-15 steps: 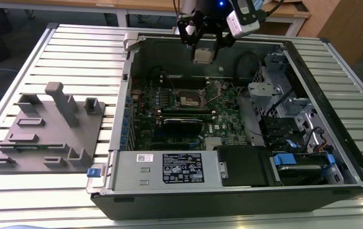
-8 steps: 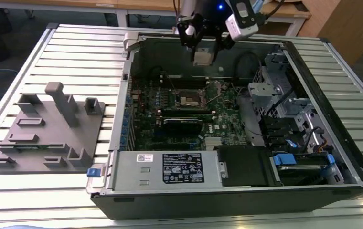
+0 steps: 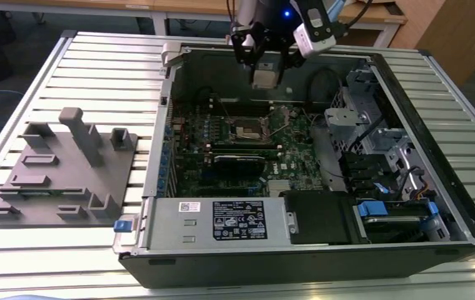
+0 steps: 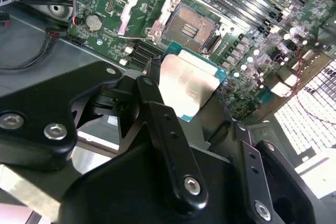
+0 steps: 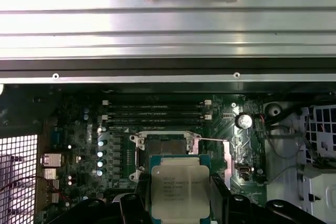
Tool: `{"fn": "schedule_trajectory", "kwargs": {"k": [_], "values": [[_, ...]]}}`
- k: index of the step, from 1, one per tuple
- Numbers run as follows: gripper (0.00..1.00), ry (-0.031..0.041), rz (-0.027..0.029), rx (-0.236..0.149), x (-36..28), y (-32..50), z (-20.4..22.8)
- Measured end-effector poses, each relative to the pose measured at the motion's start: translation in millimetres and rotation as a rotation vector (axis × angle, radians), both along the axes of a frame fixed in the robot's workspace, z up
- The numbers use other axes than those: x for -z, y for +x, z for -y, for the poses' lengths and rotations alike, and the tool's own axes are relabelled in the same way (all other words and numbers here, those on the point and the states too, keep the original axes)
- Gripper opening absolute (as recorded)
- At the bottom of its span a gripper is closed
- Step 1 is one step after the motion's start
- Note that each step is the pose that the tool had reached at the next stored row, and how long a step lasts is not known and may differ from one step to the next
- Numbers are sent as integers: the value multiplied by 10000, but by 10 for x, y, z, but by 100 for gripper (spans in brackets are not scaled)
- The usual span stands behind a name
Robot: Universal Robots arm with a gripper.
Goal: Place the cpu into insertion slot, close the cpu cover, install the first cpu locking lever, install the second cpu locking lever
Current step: 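Place the cpu into insertion slot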
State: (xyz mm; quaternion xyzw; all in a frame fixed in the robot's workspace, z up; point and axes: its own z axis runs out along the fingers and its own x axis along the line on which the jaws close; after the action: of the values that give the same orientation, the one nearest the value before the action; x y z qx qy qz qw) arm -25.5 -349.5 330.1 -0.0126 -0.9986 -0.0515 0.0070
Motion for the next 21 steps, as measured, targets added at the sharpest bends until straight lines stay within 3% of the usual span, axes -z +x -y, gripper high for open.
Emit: {"fn": "schedule_trajectory", "kwargs": {"k": [6,8,10,21], "values": [[54,11,69,-8,55,-9,1],[54,8,69,-9,56,-9,1],[54,10,71,-9,98,-10,1],[54,12,72,-8,123,-10,1]]}}
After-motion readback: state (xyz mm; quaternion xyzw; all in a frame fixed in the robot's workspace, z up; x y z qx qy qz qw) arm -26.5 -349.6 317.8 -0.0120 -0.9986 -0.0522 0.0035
